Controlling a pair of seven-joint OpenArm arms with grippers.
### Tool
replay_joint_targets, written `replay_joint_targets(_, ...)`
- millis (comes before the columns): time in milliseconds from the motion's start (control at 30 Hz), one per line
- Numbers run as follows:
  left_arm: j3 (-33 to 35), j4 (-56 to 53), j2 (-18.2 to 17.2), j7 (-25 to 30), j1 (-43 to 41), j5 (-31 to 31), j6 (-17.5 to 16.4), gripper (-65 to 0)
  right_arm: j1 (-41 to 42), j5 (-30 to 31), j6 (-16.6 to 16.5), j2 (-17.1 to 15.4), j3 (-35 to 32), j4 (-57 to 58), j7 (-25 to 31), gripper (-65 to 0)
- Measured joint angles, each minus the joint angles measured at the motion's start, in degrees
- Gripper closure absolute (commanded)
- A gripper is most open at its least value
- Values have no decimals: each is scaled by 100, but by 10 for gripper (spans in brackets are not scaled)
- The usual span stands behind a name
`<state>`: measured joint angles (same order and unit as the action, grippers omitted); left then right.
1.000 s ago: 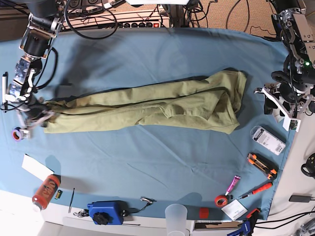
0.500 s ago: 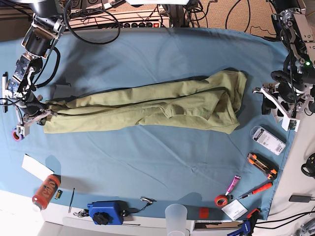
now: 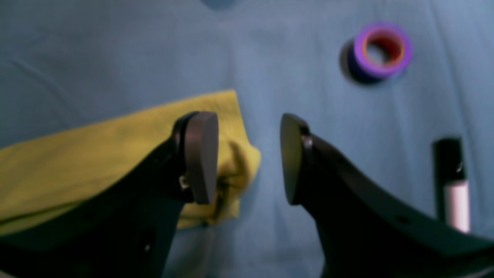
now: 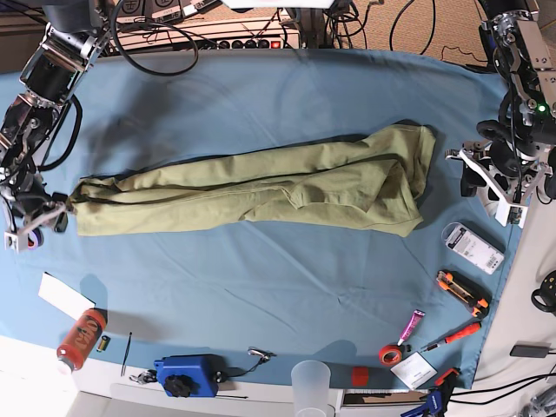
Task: Layout the t-shirt on the table in an organized manner, then fold the t-shirt properly
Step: 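Release the shirt and move both grippers away from the folded strip, then grasp the strip end with the right gripper and fold it toward the middle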
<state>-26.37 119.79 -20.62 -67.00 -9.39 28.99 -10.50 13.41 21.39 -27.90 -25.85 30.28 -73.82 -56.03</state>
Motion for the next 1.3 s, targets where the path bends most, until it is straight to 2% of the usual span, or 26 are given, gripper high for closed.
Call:
replay_joint_targets(67,0,0,0,0,2,2,0,-309,-7,114,20,17,247,382,39,-264)
replay_joint_targets(133,0,0,0,0,0,0,0,-309,-24,476,-48,15,570,728,17,-264)
replay_joint_targets(233,0,0,2,0,0,2,0,-309,-22,892,-581,0,835,1156,-127,-264)
replay_joint_targets(300,0,0,2,0,0,0,0,-309,-11,1069,-758,33,822,1370,-225,-264)
replay_joint_targets(567,0,0,0,0,0,0,0,-309,59,1342,-828,275,848,2017,339,-264)
replay_joint_targets(667,0,0,2,0,0,2,0,-309,79,1416,-979,468,857,2017,407,-264)
replay_joint_targets(767,0,0,2,0,0,2,0,-309,155,1471,-997,621,857,2020,402,-258)
replay_joint_targets(833,0,0,11,0,0,4,0,-309,203,1451,-1008,660,857,2022,348,-213)
replay_joint_targets(967,0,0,17,0,0,13,0,-309,216,1408,-988,680,857,2026,282,0)
replay_joint_targets(1067,0,0,17,0,0,17,0,-309,216,1224,-990,684,855,1902,240,0)
replay_joint_targets(1167,0,0,20,0,0,22,0,-309,212,793,-1005,658,826,1600,190,0)
replay_joint_targets(1300,0,0,17,-17,0,24,0,-309,151,116,-984,378,820,1091,157,0)
